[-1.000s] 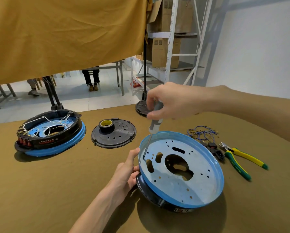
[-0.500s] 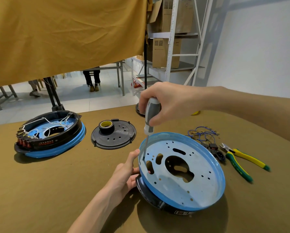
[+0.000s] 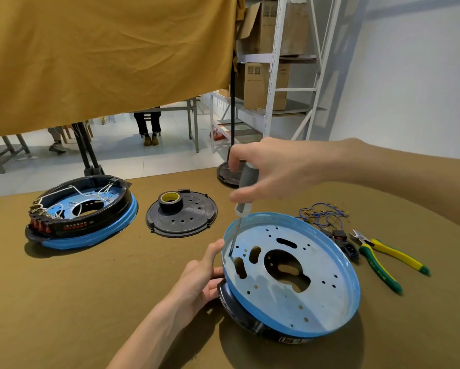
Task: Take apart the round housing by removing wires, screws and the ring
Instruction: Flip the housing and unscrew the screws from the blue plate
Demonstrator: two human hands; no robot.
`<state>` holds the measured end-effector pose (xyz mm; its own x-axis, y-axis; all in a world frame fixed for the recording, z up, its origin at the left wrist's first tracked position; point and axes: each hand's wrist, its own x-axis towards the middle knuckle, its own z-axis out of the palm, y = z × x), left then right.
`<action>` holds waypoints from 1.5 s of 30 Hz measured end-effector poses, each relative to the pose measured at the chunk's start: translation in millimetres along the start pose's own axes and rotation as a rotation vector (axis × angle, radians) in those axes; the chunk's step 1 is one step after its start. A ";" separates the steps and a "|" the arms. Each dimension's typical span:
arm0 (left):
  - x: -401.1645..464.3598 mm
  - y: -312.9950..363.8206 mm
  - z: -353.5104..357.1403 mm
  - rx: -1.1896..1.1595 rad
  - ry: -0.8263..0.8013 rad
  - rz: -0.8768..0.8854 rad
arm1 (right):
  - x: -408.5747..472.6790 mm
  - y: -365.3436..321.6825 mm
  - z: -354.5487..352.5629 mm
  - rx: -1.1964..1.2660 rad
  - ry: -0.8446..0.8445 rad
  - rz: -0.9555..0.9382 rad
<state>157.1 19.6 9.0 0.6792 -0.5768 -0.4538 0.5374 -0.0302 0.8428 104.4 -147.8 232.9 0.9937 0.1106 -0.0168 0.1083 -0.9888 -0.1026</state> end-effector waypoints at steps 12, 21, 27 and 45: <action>-1.6 1.9 -0.7 -0.018 -0.005 -0.007 | 2.0 -4.7 2.3 -0.161 0.068 -0.003; -7.8 13.5 -7.0 -0.001 0.017 -0.093 | 1.5 -3.7 -0.6 0.025 -0.005 -0.058; -6.1 20.3 -17.1 0.122 -0.045 -0.133 | 0.2 -2.2 8.9 -0.025 0.023 -0.020; 2.2 11.7 -21.4 0.112 -0.036 -0.140 | 7.7 -13.9 7.8 0.010 -0.064 -0.088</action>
<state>175.6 35.5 11.7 0.5824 -0.5895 -0.5597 0.5650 -0.2016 0.8001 110.3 -132.5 226.5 0.9765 0.2035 -0.0708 0.1945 -0.9739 -0.1167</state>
